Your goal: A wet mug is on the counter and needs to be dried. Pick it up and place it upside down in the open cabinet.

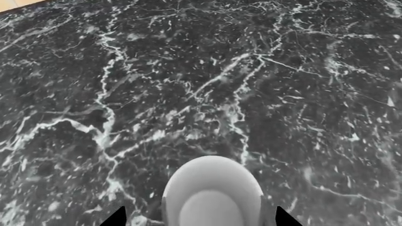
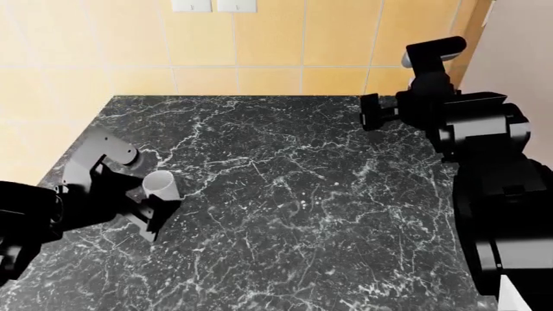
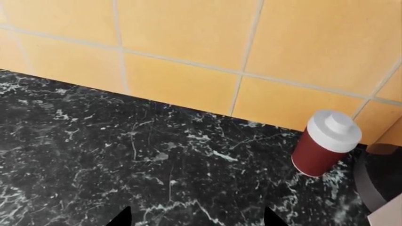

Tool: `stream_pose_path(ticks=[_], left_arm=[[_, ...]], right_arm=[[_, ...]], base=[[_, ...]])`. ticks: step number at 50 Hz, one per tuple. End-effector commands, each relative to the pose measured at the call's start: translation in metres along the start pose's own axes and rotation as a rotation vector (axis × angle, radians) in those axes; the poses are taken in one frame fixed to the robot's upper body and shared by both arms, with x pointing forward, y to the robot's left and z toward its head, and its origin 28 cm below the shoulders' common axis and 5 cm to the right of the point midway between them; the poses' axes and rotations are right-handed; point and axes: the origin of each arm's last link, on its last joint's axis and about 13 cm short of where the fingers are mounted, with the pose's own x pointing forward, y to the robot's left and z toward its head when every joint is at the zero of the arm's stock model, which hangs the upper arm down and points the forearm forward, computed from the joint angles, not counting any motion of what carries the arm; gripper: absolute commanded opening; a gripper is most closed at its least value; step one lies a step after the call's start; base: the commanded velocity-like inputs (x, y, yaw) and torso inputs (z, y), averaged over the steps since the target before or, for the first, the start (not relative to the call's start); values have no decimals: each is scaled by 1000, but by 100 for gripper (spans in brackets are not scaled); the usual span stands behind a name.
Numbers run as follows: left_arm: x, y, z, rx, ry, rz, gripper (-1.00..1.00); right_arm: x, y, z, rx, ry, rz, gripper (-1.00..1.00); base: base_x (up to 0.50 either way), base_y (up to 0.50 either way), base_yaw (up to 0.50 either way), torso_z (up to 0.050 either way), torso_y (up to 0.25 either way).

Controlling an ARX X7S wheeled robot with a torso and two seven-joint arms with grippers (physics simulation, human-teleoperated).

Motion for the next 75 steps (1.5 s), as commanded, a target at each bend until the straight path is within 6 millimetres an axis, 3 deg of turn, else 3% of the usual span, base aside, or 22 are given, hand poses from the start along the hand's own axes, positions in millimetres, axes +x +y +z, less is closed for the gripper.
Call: stream_pose_path(ticks=[1,46,47,59,69,75], left_arm=[[6,0,-6,-6,14,5,100],[29,-6,-25,3,11,-88,100],[31,-7,-27,2,10,-92,-100],[52,-7,-45,-21,65,-104,-100],[47,-9,-41,-10,33,-93,-100],[32,-14,-23,45,-66,-20,-100]], right_arm=[[0,1,2,-4,-7,3,100],[1,1,2,8,-35,-9,100],[1,1,2,7,-37,-8,100],[-3,-2,9,11,-68,-32,100],[-4,-2,11,7,-74,-41,100],[-7,-3,12,21,-86,-36,100]], base=[[0,0,0,0,0],[0,0,0,0,0],[0,0,0,0,0],[0,0,0,0,0],[1,0,-1,0,0],[0,-2,-4,0,0]])
